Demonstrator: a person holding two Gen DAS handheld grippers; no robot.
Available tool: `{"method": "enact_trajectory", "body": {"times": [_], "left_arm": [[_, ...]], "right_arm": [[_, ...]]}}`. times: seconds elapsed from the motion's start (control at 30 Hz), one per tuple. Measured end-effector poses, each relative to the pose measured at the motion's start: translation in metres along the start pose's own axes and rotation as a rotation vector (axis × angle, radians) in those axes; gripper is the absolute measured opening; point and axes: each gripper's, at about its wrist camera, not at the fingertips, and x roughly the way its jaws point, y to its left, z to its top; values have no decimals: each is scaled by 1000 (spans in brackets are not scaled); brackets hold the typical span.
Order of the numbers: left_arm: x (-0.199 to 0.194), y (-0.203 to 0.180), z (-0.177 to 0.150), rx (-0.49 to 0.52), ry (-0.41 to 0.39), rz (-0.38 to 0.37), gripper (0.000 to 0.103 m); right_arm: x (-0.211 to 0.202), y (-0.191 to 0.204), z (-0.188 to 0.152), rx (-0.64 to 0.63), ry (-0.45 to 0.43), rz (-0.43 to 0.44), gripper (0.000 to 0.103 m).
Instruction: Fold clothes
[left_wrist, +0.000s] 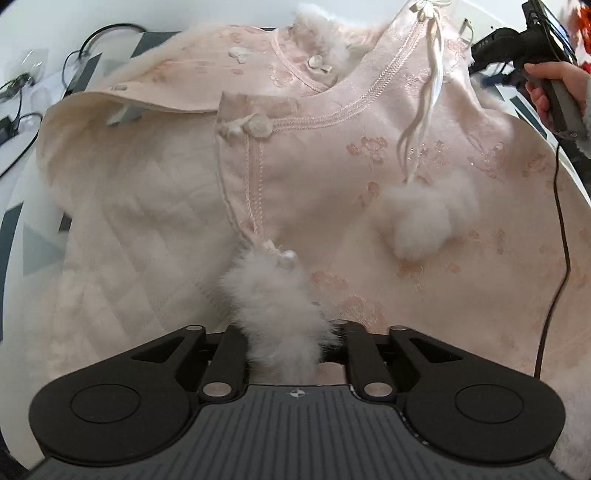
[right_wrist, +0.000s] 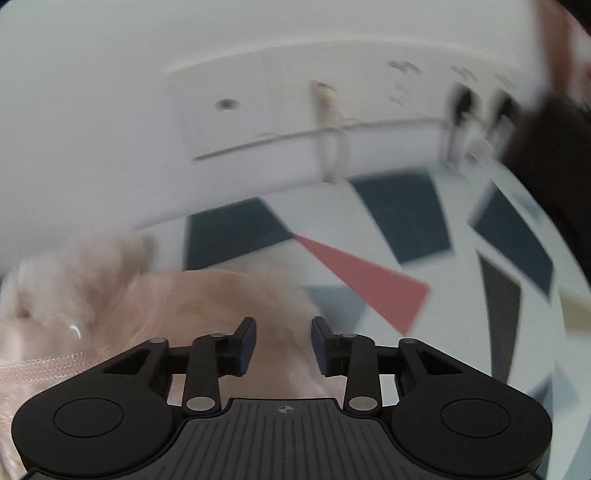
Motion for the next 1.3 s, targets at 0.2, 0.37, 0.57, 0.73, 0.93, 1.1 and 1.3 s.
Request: {"method": "enact_trajectory", "body": {"times": [0.2, 0.37, 0.57, 0.73, 0.93, 1.1, 1.3], "left_arm": [[-29, 40, -7, -91, -64, 57, 43], [-50, 77, -16, -104, -136, 105, 51], [-40, 103, 1, -139, -170, 199, 51], [-25, 101, 16, -160, -157, 257, 51], [0, 82, 13, -28, -68, 245, 51], [9, 80, 6, -27, -65, 235, 52], [7, 94, 7, -115, -58, 175, 52]], "right_arm": [[-58, 13, 0, 103, -122, 295, 36], [-71, 97, -3, -143, -13, 628, 43], [-24, 199, -18, -352, 122, 486, 62], [34, 238, -48, -580, 247, 281, 40], [36, 250, -58, -876, 217, 253, 8], [46, 243, -34, -889, 112, 137, 7], [74, 220, -39, -724, 206, 226, 11]]}}
